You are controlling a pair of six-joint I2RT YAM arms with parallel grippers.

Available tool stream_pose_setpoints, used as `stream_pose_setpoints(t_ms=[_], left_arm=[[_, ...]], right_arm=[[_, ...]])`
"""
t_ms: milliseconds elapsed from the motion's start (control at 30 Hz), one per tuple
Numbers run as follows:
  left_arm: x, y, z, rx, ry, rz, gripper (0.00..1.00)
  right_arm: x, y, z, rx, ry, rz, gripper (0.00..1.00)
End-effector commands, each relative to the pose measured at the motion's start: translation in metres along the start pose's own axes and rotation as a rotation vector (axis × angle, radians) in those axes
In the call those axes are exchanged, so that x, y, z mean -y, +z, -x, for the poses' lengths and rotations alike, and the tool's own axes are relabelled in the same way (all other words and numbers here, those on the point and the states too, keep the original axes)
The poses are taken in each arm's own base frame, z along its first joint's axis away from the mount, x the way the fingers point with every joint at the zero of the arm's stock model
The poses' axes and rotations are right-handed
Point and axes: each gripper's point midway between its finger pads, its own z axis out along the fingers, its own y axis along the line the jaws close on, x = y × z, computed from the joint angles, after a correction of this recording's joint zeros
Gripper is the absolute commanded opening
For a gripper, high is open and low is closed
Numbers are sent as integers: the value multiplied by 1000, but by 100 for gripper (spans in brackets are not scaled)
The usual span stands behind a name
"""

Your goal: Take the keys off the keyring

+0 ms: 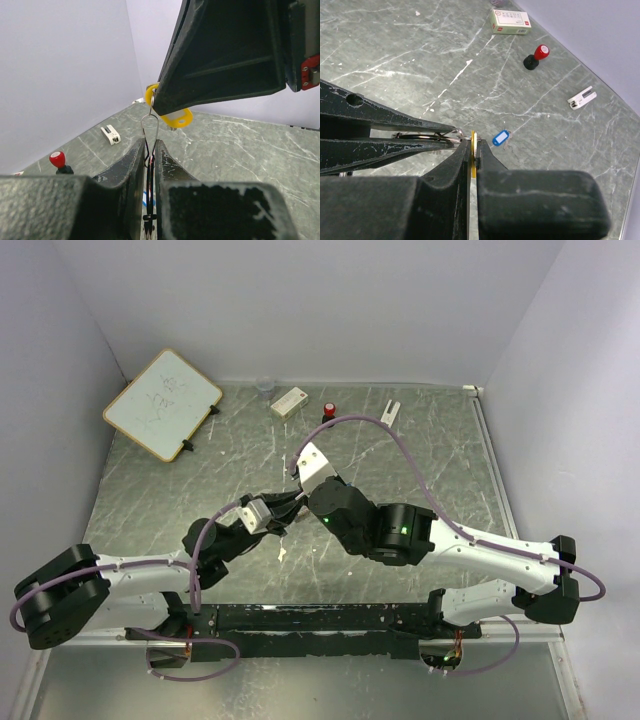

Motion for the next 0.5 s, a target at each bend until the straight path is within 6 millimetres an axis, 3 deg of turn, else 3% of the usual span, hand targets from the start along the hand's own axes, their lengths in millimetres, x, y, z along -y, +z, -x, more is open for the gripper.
stream_pose_setpoints(t_ms=[0, 467], left_arm=[[1, -4, -1, 1, 4, 4, 14], [5, 3, 1, 23, -36, -10, 21]], right_arm=[[9, -4, 9, 23, 29, -31, 0], [3, -2, 7, 21, 23, -11, 0]])
